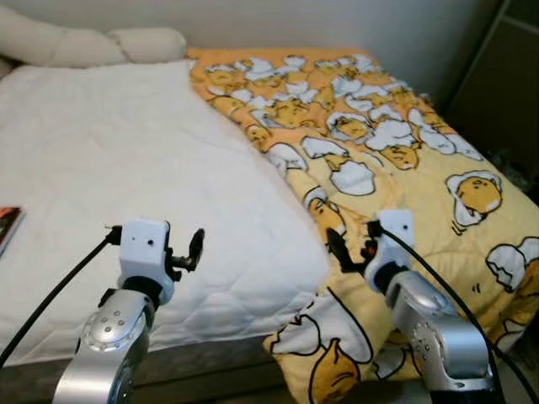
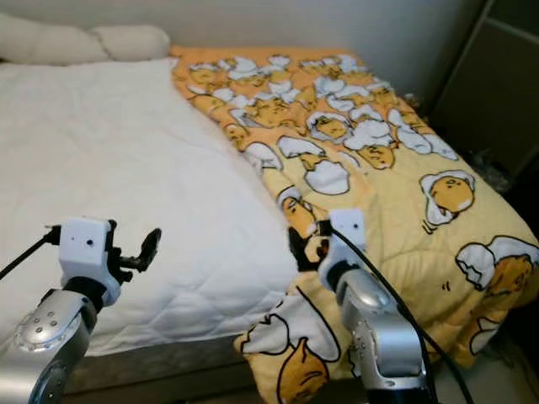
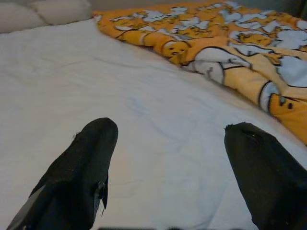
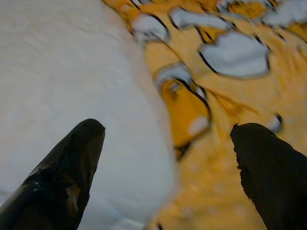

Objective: Clean up the room

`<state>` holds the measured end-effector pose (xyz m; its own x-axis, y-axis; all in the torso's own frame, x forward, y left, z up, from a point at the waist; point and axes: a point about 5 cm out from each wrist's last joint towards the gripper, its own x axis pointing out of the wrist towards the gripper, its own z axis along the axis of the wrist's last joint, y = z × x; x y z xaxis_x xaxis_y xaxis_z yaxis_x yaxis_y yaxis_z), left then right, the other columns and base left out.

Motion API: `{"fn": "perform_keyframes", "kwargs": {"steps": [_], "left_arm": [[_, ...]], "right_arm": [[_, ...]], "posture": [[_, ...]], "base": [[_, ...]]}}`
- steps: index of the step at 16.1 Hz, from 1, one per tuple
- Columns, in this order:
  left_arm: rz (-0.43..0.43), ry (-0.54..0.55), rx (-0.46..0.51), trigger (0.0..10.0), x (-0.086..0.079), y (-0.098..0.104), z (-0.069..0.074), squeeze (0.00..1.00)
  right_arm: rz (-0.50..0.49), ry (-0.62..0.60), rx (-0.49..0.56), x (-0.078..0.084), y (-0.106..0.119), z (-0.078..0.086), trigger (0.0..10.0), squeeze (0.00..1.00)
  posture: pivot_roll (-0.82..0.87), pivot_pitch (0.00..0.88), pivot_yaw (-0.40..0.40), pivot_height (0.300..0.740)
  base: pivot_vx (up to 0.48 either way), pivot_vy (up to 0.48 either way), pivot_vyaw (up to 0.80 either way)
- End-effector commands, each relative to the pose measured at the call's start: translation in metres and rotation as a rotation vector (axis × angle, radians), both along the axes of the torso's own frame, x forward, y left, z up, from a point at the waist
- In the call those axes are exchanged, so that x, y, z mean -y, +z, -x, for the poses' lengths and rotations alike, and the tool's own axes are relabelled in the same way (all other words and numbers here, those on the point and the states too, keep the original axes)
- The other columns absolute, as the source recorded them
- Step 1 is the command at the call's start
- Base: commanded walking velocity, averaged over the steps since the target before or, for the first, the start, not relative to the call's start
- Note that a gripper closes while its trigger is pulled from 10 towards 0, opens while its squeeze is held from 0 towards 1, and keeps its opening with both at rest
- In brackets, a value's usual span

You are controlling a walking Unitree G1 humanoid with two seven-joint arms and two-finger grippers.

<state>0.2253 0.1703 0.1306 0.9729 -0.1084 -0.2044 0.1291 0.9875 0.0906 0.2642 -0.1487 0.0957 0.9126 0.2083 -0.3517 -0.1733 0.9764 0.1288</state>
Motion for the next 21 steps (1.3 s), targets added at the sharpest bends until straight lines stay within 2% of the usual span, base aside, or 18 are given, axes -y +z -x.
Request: {"fn": "perform_keyframes", "kwargs": {"steps": [1,2,4,6,9,12,13,14,15,17,21], "left_arm": [[-0.001,-0.030,-0.009,10.0,0.005,0.000,0.002,0.00],[-0.015,-0.095,-0.024,10.0,0.008,-0.001,0.002,0.00],[-0.047,-0.251,-0.072,10.0,0.015,-0.004,0.005,0.00],[-0.074,-0.376,-0.102,10.0,0.019,-0.005,0.004,0.00],[-0.137,-0.579,-0.157,10.0,0.017,-0.002,-0.003,0.00],[-0.187,-0.654,-0.184,10.0,0.010,0.002,-0.008,0.00],[-0.194,-0.666,-0.184,10.0,0.006,0.007,-0.010,0.00],[-0.195,-0.667,-0.183,10.0,0.005,0.008,-0.010,0.00],[-0.196,-0.670,-0.184,10.0,0.003,0.011,-0.009,0.00],[-0.184,-0.667,-0.193,10.0,-0.002,0.015,0.001,0.00],[-0.192,-0.626,-0.159,10.0,-0.008,0.031,0.012,0.00]], "right_arm": [[0.006,-0.025,-0.040,0.006,-0.005,0.000,10.0,0.00],[0.026,-0.050,-0.092,0.009,-0.013,-0.003,10.0,1.00],[0.067,-0.137,-0.177,0.016,-0.029,-0.013,10.0,1.00],[0.075,-0.173,-0.214,0.018,-0.038,-0.026,10.0,1.00],[0.074,-0.216,-0.268,0.022,-0.049,-0.055,10.0,1.00],[0.082,-0.226,-0.289,0.027,-0.051,-0.068,10.0,1.00],[0.022,-0.235,-0.270,0.029,-0.048,-0.076,10.0,0.87],[0.012,-0.230,-0.261,0.028,-0.046,-0.078,10.0,0.40],[0.002,-0.221,-0.248,0.028,-0.043,-0.082,10.0,0.00],[-0.005,-0.201,-0.201,0.026,-0.035,-0.091,10.0,0.00],[0.021,-0.147,-0.148,0.014,-0.024,-0.099,10.0,0.00]], "posture": [[-0.02,0.000,-0.018,0.740],[-0.02,0.000,-0.012,0.740],[-0.02,0.000,-0.004,0.740],[-0.01,0.000,0.000,0.740],[0.00,0.034,0.013,0.740],[0.02,0.074,0.019,0.740],[0.05,0.113,0.021,0.740],[0.06,0.131,0.026,0.740],[0.07,0.143,0.029,0.740],[0.10,0.169,0.033,0.740],[0.19,0.240,0.025,0.740]], "base": [[0.000,0.000,0.00],[0.000,0.000,0.00],[0.000,0.000,0.00],[0.000,0.000,0.00],[0.000,0.000,0.00],[0.000,0.000,0.00],[0.000,0.000,0.00],[0.000,0.000,0.00],[0.000,0.000,0.00],[0.000,0.000,0.00],[0.000,0.000,0.00]]}}
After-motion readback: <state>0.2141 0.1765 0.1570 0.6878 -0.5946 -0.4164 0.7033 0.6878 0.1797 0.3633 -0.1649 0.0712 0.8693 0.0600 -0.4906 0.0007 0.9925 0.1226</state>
